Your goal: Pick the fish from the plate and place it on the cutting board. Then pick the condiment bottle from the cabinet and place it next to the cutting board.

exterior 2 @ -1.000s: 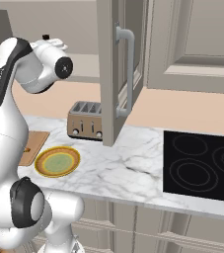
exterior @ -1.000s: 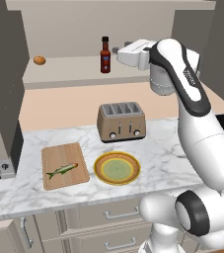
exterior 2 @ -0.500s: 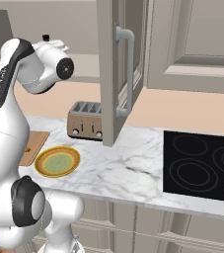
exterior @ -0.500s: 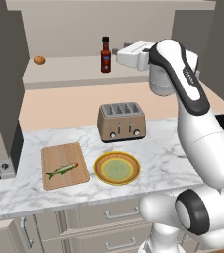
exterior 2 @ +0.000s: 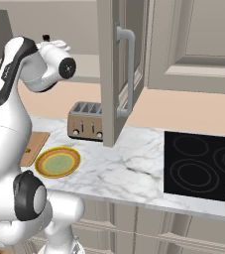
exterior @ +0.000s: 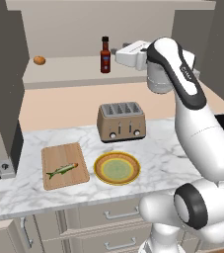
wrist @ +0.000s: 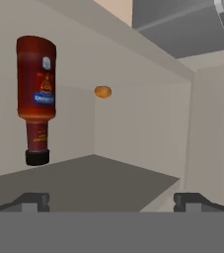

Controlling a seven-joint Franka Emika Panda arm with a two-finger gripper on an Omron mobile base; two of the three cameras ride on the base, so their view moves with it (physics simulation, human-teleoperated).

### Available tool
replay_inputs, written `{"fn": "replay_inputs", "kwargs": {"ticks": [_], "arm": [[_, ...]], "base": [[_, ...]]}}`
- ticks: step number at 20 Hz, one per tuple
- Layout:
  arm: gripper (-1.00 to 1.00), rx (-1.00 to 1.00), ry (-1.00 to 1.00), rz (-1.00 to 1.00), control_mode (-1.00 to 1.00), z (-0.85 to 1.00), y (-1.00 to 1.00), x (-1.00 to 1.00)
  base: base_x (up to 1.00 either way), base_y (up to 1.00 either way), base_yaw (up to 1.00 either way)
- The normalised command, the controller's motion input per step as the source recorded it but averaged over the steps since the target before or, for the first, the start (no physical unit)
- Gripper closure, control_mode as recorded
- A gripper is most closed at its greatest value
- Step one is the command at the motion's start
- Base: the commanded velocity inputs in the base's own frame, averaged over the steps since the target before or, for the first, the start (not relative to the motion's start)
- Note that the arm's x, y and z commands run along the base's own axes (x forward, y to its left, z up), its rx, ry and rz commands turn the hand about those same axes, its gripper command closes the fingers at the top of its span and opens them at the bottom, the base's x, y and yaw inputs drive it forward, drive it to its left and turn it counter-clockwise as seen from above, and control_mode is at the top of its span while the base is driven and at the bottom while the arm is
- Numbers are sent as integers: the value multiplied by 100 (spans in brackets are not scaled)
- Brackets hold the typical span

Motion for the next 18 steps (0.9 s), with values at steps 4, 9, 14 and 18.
{"fn": "replay_inputs", "kwargs": {"ticks": [4,9,14,18], "arm": [[-100,0,0,0,-100,-2,0,17],[-100,0,0,0,-100,-5,0,18],[-100,0,0,0,-100,-7,0,19],[-100,0,0,0,-100,-3,0,16]], "base": [[0,0,0],[0,0,0],[0,0,0],[0,0,0]]}}
